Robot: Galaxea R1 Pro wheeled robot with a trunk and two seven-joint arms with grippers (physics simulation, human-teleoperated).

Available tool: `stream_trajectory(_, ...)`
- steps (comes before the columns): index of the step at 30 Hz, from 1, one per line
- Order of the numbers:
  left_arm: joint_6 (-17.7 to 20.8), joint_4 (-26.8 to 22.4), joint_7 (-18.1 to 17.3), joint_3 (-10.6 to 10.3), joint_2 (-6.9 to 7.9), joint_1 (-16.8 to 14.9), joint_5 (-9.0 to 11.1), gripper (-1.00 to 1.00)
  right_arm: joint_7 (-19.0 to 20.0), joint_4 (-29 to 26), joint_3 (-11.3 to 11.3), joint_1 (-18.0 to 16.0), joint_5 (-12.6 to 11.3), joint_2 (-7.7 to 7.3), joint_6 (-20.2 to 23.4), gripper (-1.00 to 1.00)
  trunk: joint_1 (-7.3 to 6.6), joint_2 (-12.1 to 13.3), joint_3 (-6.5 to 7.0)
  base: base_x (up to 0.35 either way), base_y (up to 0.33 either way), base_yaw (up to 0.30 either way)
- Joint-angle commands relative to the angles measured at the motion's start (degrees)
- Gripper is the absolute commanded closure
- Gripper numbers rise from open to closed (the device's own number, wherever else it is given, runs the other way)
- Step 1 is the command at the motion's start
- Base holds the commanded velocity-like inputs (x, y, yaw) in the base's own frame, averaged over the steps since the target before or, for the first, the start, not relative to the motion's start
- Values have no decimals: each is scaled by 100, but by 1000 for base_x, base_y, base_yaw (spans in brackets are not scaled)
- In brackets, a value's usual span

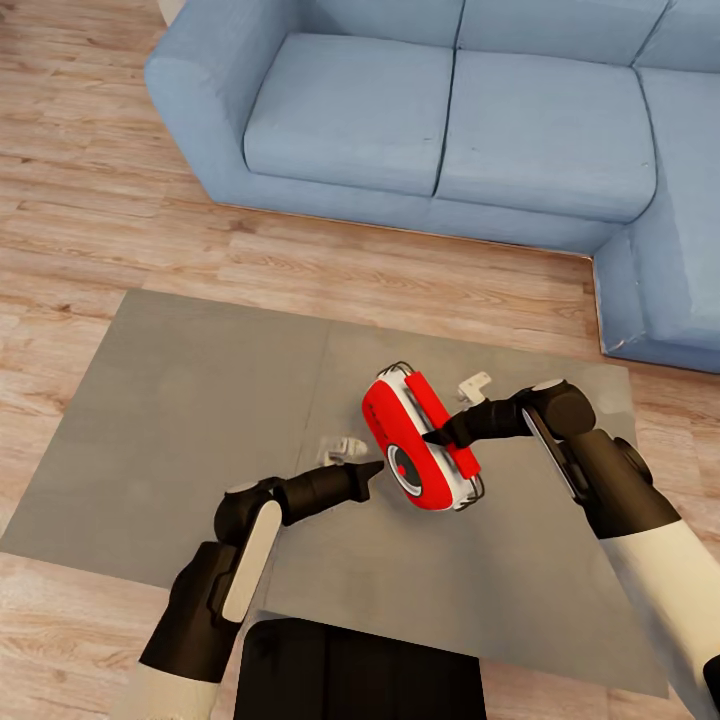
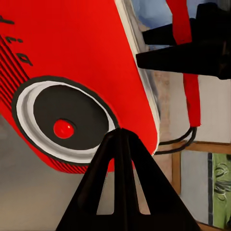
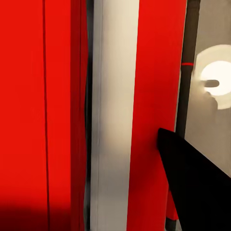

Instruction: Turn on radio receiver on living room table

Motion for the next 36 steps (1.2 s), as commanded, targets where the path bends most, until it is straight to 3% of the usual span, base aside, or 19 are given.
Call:
stream_trajectory(1, 3, 4, 3, 0, 0, -36, -4, 100, 1, -2, 1, 0, -58, 0, 19, 100, 0, 0, 0, 0, 0, 0)
stream_trajectory(9, 7, 57, 604, -7, 0, -97, 11, 100, 1, -4, 1, 0, -63, -5, 19, 100, 0, 0, 0, 0, 0, 0)
stream_trajectory(17, -62, 399, 661, -9, 0, -99, 18, 100, 14, -7, -2, 0, -69, -10, 19, 100, 0, 0, 0, 0, 0, 0)
stream_trajectory(26, -89, 471, 652, -9, 0, -99, 32, 100, 624, -71, -16, 0, -57, -17, 19, 100, 0, 0, 0, 0, 0, 0)
stream_trajectory(32, -173, 479, 651, -9, 0, -99, 50, 100, 1075, -223, -18, 0, -61, -231, 19, 100, 0, 0, 0, 0, 0, 0)
stream_trajectory(36, -269, 536, 651, -9, 0, -99, 58, 100, 1192, -266, -64, 0, -55, -275, 19, 100, 0, 0, 0, 0, 0, 0)
